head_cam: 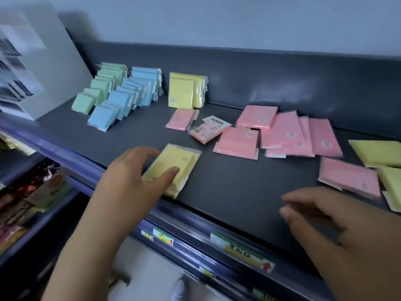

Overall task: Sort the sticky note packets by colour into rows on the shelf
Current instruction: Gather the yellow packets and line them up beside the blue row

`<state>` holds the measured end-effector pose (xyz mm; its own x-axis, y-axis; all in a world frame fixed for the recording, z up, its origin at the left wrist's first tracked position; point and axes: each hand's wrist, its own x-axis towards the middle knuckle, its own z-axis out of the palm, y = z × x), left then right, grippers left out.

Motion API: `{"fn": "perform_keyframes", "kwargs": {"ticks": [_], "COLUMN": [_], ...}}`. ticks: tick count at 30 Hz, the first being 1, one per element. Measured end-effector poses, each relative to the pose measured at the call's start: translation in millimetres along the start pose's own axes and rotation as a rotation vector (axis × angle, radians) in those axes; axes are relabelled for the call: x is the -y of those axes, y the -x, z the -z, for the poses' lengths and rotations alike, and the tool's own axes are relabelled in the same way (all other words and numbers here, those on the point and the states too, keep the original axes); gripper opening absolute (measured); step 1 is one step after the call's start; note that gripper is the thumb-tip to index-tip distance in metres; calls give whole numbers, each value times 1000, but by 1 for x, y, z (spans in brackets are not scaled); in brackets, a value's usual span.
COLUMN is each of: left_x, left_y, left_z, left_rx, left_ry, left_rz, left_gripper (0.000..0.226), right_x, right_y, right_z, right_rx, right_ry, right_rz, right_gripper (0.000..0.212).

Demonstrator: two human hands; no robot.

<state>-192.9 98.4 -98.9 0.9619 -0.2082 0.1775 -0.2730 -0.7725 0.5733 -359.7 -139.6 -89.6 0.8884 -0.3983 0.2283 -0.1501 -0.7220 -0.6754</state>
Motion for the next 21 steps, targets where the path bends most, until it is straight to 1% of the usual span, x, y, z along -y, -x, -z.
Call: {"fn": "perform_keyframes", "kwargs": {"ticks": [2, 3, 5, 7, 8, 12, 14, 15, 17, 19, 20, 21], "left_x": [3, 3, 1, -3, -4, 13, 25, 32, 48, 63, 69, 75], "left_y": [-5, -8, -15, -26, -32, -61, -76, -85, -103, -120, -127, -132], "left_z": [2, 2, 0, -1, 0, 11, 19, 23, 27, 30, 31, 32], "left_rx": [55, 75, 112, 183, 230, 367, 430, 459, 491, 528, 540, 543], "left_ry": [-16, -75, -294, -449, -461, -313, -270, -250, -202, -163, -146, -125], "left_rz": [16, -6, -93, -169, -193, -360, -458, -498, -569, -594, -608, -619], "left_gripper": [65, 73, 89, 94, 90, 65, 64, 64, 62, 57, 56, 53], "right_x": [9, 13, 26, 42, 51, 88, 102, 109, 121, 127, 130, 136], "right_y": [-5, -9, -18, -29, -34, -61, -73, -78, -86, -90, -91, -93], "right_z": [-13, -21, -41, -61, -70, -103, -121, -131, -147, -158, -162, -163], "right_rx": [3, -10, -68, -118, -129, -104, -87, -60, 53, 144, 164, 181], "right_ry": [17, 50, 167, 261, 267, 199, 247, 293, 398, 490, 514, 515], "right_rz": [-9, -10, -1, -20, -52, -215, -295, -325, -358, -407, -444, -491], "right_gripper": [22, 18, 13, 15, 19, 33, 40, 46, 56, 67, 68, 64]}}
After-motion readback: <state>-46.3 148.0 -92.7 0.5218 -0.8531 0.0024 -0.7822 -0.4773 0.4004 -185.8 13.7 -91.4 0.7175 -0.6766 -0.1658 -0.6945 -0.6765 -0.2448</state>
